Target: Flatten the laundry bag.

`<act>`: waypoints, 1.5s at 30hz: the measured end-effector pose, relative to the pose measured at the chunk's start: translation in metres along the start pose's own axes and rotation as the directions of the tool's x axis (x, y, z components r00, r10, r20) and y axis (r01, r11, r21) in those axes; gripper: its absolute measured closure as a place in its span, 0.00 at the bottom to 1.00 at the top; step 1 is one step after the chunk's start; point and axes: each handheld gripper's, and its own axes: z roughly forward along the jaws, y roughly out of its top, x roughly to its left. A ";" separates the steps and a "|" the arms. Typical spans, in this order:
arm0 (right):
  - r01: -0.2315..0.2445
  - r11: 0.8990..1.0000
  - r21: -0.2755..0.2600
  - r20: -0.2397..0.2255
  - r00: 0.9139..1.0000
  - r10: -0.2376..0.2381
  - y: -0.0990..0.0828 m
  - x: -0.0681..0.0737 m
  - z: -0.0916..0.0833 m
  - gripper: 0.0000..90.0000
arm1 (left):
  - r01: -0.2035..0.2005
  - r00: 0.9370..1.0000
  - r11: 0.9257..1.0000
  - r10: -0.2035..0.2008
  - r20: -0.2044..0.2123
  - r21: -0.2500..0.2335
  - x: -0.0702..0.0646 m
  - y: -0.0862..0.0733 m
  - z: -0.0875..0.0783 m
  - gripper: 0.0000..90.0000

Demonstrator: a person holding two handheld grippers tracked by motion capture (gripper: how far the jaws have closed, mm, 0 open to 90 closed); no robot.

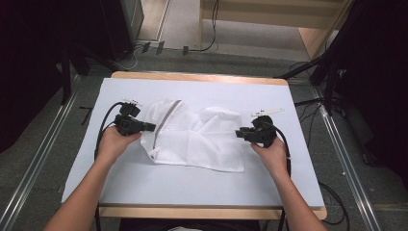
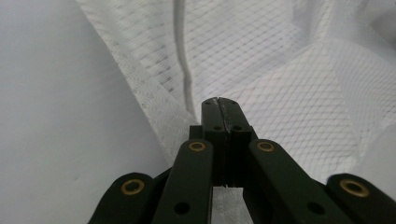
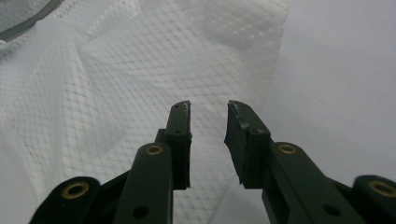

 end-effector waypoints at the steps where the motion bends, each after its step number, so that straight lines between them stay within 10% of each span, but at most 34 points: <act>1: 0.002 1.000 -0.003 0.003 1.000 -0.002 0.000 -0.002 0.000 0.77 | 0.021 1.000 1.000 -0.021 0.002 -0.010 0.006 -0.006 -0.005 1.00; 6: -0.007 1.000 -0.015 0.017 1.000 0.008 0.000 -0.009 -0.001 0.72 | 0.042 0.999 0.999 -0.043 -0.008 -0.030 0.014 -0.016 -0.015 0.98; 13: -0.037 0.999 -0.022 0.021 0.999 0.037 0.001 -0.019 0.003 0.61 | 0.066 0.997 0.992 -0.069 -0.018 -0.112 0.025 -0.014 -0.027 0.69; 22: -0.042 0.999 -0.033 0.006 0.999 0.042 0.006 -0.023 0.014 0.53 | 0.068 0.997 0.994 -0.071 -0.025 -0.091 0.037 0.005 -0.004 0.53; 26: -0.066 0.997 -0.026 -0.038 0.997 0.065 0.014 -0.022 0.029 0.59 | 0.089 0.996 0.994 -0.089 -0.003 -0.062 0.042 0.008 0.011 0.67; 31: -0.061 0.998 -0.012 -0.028 0.998 0.060 0.024 -0.018 0.030 1.00 | 0.133 0.990 0.989 -0.129 0.057 -0.061 0.043 0.005 0.015 1.00; 45: -0.077 0.997 0.015 0.021 0.997 0.077 0.039 -0.045 0.022 1.00 | 0.164 0.984 0.981 -0.156 0.085 -0.105 0.030 -0.026 -0.014 1.00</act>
